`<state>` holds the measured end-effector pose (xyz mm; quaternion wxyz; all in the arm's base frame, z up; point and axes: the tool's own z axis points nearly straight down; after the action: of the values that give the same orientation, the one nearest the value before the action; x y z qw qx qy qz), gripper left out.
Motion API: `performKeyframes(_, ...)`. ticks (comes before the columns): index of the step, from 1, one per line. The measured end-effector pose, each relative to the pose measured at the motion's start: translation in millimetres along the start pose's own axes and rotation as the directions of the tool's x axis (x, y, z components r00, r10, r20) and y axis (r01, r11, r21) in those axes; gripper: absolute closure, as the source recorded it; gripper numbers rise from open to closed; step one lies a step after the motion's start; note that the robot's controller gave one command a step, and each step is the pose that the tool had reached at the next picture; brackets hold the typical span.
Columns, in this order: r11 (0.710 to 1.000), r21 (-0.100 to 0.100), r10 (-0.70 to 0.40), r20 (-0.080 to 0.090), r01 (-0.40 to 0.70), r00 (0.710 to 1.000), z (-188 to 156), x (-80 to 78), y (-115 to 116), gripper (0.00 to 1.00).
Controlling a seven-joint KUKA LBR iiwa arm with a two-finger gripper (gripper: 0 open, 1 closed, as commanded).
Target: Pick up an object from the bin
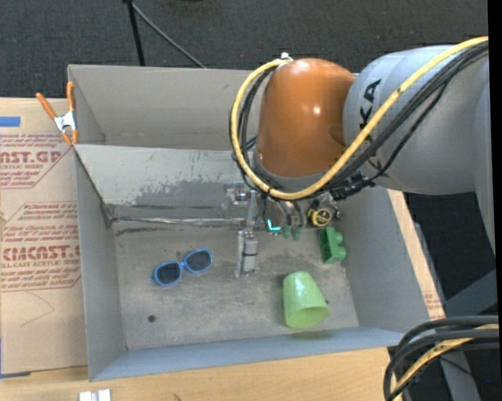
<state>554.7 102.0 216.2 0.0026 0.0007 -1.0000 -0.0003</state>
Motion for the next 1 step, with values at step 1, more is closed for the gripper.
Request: performKeyframes(1, 0.969, 0.001, -0.246, 0.0, 0.246, 0.969, 140.9, 0.8, 36.6, 0.0)
